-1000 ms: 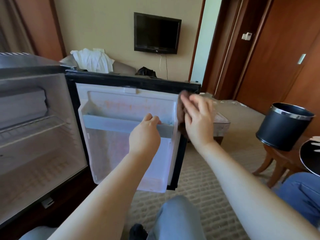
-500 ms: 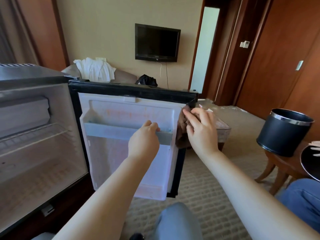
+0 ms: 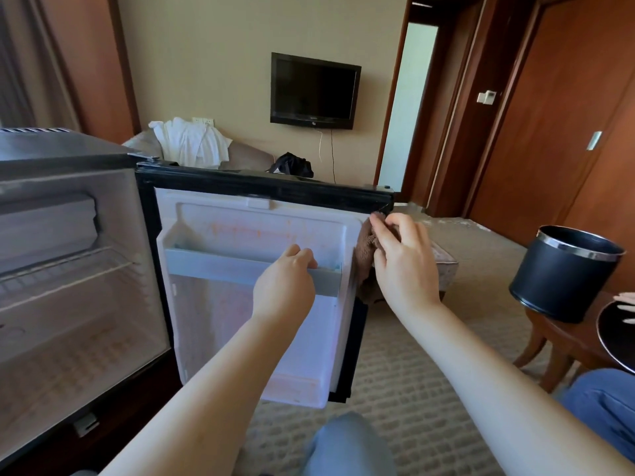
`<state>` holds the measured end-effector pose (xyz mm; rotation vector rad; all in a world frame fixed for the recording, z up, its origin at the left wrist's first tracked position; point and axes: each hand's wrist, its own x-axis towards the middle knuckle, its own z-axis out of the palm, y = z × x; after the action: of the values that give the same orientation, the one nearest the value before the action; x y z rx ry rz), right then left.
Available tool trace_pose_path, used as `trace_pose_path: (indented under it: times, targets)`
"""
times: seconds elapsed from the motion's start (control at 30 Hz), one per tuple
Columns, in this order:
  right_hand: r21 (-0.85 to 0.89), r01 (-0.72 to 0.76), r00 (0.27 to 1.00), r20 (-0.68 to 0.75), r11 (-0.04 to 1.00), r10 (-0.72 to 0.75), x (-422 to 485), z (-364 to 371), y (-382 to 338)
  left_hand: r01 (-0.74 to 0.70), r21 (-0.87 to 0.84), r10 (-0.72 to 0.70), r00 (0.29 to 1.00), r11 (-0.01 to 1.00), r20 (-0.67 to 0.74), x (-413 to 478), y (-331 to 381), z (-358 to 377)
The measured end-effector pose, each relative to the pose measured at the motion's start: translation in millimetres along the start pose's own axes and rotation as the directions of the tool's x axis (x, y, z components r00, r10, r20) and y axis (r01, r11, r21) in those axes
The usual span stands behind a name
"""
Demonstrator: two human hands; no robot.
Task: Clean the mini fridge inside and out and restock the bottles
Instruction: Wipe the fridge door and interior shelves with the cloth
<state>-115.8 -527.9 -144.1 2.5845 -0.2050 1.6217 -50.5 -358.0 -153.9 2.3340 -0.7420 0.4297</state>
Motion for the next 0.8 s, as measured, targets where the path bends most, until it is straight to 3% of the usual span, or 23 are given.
trace_pose_path:
  times: [0.27,0.43,0.63,0.8]
  targets:
    - [-0.039,0.058,0.997,0.058,0.998,-0.056,-10,7,0,-0.004,-0.021,0.004,1.000,1.000,0.001,2,1,-1]
    - [0.027,0.043,0.998,-0.036,0.999,-0.042,22,0,-5,0.002,-0.045,-0.003,1.000,0.999,-0.026,3,-1,-2]
    - [-0.007,0.046,0.992,0.116,0.999,-0.044,-8,14,8,0.003,-0.019,-0.003,1.000,1.000,0.023,5,1,0]
    - [0.032,0.120,0.993,0.006,0.992,-0.120,18,-3,0,0.027,-0.059,-0.029,0.999,0.998,-0.032,3,-4,-1]
